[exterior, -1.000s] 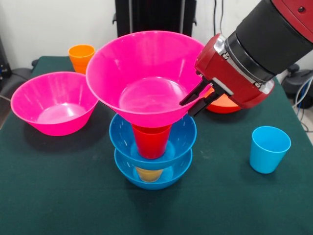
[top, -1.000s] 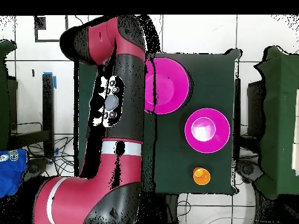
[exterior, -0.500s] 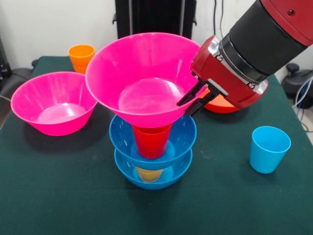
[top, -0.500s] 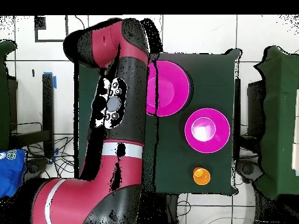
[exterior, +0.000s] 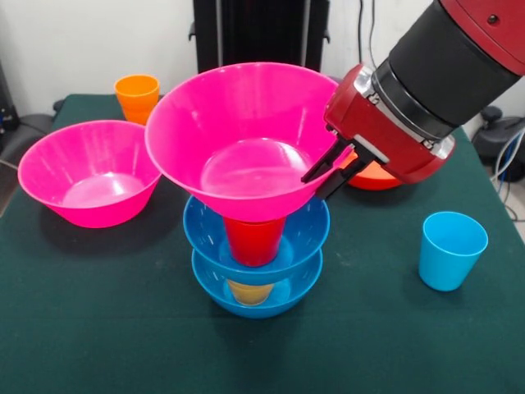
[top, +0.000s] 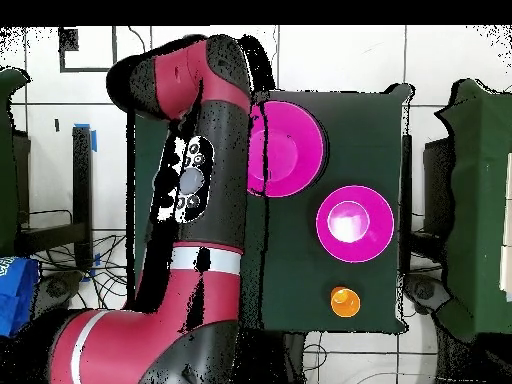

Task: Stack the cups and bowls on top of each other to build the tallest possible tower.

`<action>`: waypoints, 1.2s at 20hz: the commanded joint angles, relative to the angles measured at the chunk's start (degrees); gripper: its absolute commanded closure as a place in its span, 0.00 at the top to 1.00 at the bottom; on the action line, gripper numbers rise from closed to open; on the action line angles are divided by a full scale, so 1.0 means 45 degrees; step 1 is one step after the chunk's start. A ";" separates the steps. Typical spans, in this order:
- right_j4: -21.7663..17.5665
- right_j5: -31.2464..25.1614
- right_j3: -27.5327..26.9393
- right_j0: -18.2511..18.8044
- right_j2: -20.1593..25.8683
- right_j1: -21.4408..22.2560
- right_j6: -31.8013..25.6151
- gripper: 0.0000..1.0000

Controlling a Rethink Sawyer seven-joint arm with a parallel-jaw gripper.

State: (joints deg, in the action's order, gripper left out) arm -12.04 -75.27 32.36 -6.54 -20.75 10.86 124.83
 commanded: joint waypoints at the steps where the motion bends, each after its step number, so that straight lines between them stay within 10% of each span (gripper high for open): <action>1: -0.0186 0.0415 0.1181 -0.0346 0.0559 -0.0115 0.0872 0.00; 24: -0.0524 0.0227 0.0847 -0.0911 -0.0531 -0.0573 0.1766 0.00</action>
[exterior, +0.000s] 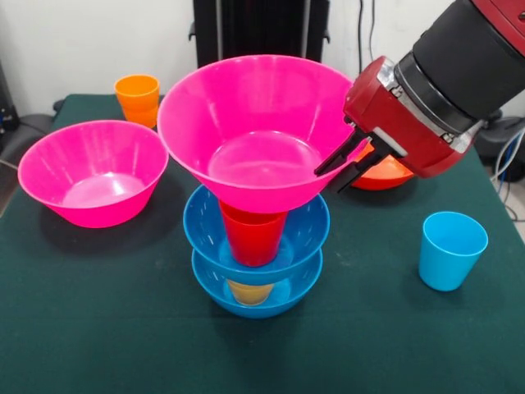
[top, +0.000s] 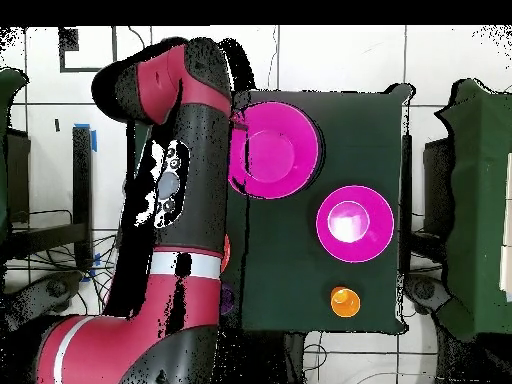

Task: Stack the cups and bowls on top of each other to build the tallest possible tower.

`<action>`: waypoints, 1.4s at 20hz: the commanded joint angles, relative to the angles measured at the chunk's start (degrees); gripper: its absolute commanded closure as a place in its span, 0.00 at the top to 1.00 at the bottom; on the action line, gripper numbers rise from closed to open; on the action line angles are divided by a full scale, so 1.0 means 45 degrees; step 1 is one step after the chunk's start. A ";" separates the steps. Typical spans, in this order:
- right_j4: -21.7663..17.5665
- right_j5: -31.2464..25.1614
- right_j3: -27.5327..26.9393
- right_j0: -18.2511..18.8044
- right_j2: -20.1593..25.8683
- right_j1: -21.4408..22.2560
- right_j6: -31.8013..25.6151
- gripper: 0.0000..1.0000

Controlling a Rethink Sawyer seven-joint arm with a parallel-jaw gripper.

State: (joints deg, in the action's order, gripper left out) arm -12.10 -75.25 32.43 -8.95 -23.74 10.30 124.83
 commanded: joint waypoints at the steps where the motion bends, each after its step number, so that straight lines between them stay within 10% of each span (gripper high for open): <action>1: -0.0485 0.0215 0.0830 -0.0408 0.0085 -0.0470 0.1824 0.00; 28: -0.0190 0.1255 0.1597 -0.0458 -0.0014 -0.0447 0.2698 0.00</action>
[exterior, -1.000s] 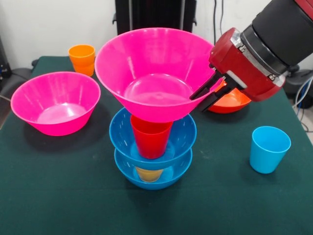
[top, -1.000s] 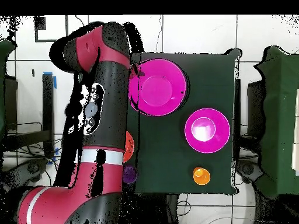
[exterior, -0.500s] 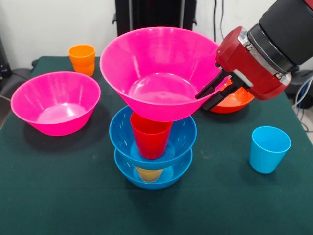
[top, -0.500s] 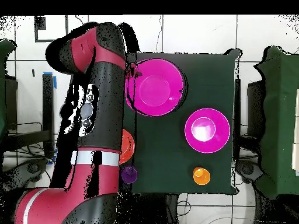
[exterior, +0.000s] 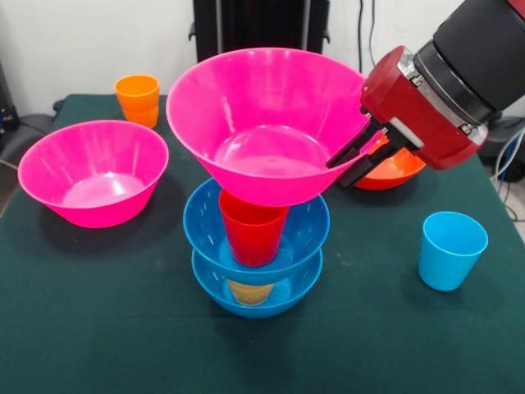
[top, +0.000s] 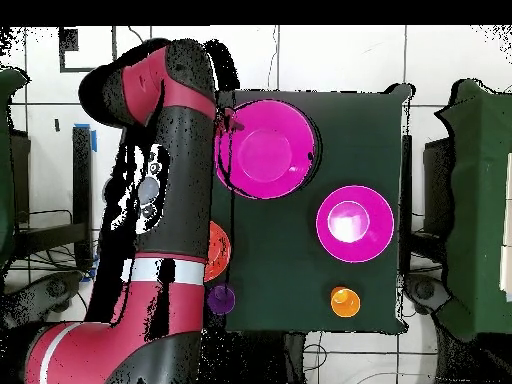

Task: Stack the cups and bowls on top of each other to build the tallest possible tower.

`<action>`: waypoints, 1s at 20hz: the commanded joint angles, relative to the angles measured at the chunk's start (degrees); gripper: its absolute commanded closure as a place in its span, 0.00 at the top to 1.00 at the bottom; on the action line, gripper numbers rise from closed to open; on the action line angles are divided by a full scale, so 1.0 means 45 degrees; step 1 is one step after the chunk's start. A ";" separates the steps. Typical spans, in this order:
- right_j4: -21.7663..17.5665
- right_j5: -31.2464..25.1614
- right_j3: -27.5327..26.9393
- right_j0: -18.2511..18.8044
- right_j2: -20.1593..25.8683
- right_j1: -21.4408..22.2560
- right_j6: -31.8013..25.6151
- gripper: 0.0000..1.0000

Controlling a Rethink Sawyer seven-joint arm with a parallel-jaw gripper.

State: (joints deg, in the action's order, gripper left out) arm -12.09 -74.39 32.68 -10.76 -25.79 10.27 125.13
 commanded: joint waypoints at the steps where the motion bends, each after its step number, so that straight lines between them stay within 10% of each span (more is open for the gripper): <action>1: -0.0184 0.1122 0.1576 -0.0062 0.0442 -0.0439 0.2687 0.00; 20: 0.0090 0.1727 0.2259 -0.0084 0.0281 -0.0289 0.3145 0.00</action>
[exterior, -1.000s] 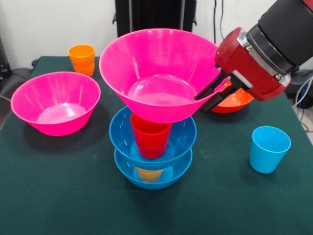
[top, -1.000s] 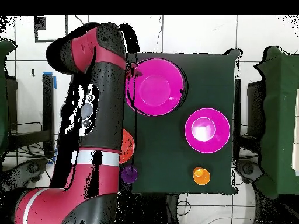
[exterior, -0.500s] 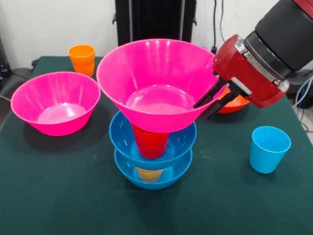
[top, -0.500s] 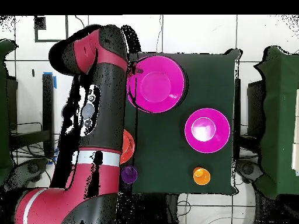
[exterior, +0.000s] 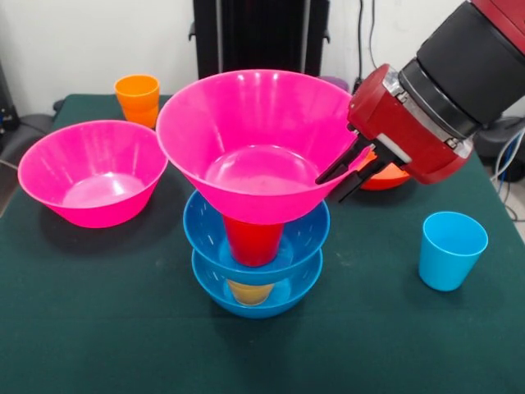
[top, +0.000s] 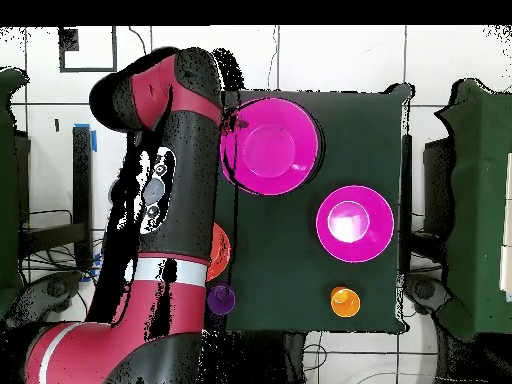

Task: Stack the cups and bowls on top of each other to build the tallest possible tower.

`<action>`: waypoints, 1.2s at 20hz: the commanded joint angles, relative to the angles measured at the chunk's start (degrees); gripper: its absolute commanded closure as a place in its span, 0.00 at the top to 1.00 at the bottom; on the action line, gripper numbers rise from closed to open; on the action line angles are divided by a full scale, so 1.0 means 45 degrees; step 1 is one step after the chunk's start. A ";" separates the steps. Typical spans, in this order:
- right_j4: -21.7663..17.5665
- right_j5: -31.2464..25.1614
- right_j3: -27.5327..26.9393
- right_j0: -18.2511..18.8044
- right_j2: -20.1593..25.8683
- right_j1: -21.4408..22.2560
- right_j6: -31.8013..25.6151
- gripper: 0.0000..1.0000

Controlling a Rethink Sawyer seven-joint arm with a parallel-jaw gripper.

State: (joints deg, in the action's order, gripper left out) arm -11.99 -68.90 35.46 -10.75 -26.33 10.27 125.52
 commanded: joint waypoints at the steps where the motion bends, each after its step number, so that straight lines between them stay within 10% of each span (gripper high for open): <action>1: 0.0089 0.0566 0.1695 -0.0084 0.0410 -0.0280 0.3090 0.00; 24: 0.0651 0.1182 0.2411 -0.0167 0.0500 -0.0201 0.3744 0.00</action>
State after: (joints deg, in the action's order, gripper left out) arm -10.82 -64.82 40.29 -10.86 -27.49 11.06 130.24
